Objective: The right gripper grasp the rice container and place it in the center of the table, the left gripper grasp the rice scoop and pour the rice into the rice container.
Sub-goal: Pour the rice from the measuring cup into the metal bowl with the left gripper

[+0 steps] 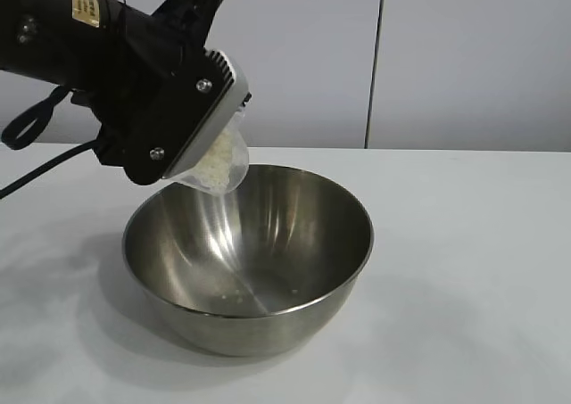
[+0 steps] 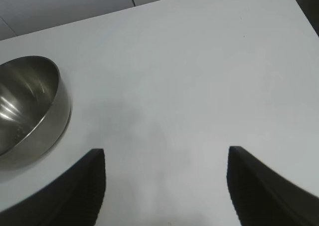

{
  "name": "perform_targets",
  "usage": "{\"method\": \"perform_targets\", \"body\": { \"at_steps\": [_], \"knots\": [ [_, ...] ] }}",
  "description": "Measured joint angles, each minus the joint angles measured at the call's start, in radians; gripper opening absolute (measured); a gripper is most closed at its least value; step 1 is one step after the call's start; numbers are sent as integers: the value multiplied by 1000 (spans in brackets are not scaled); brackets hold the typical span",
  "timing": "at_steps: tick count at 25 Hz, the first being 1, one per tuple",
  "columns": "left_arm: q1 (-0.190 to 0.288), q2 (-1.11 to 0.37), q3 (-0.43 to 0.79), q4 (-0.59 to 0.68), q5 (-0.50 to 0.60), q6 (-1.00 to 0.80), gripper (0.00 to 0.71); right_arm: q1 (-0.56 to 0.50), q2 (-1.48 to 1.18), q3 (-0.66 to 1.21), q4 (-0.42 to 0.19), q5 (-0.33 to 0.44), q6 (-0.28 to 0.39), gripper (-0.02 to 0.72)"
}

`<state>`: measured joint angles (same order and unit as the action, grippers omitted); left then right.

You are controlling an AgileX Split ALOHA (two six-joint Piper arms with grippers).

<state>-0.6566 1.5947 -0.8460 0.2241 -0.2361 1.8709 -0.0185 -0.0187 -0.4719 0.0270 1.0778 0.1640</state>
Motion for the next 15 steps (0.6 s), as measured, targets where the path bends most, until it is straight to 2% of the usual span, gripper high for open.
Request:
{"method": "perform_targets", "body": {
  "at_steps": [7, 15],
  "knots": [
    [0, 1, -1, -13, -236, 171, 8, 0, 0, 0, 0, 0, 0, 473],
    [0, 1, -1, -127, -291, 399, 8, 0, 0, 0, 0, 0, 0, 473]
  ]
}}
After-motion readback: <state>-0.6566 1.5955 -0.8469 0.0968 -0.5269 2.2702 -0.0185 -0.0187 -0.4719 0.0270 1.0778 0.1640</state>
